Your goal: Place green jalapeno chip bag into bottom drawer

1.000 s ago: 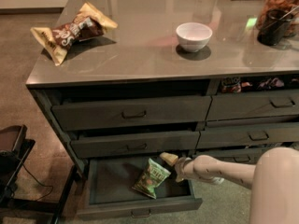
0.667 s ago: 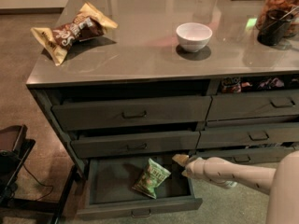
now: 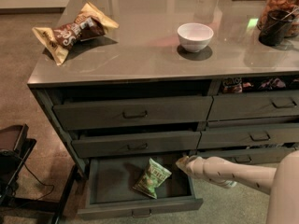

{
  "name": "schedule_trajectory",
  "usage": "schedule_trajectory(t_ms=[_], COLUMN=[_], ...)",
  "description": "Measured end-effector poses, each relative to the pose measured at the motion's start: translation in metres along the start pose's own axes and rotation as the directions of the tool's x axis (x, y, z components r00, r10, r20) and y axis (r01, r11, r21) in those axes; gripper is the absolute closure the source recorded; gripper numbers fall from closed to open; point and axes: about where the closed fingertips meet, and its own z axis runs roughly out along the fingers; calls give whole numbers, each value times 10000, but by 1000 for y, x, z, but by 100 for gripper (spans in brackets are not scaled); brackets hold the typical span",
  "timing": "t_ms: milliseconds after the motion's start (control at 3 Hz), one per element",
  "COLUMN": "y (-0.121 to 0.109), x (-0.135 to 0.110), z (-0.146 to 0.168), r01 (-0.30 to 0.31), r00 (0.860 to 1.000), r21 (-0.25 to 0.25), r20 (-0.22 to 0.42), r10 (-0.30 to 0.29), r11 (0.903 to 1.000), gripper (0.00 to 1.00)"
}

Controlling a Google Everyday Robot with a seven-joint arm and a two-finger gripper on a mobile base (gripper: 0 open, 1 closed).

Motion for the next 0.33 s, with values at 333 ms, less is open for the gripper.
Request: schedule_trajectory(t_ms=[333], y=[0], x=[0], z=[0], r01=[0], r00=[10000], r21=[0], r20=[0], r10=[0], r11=[10000], gripper=[84])
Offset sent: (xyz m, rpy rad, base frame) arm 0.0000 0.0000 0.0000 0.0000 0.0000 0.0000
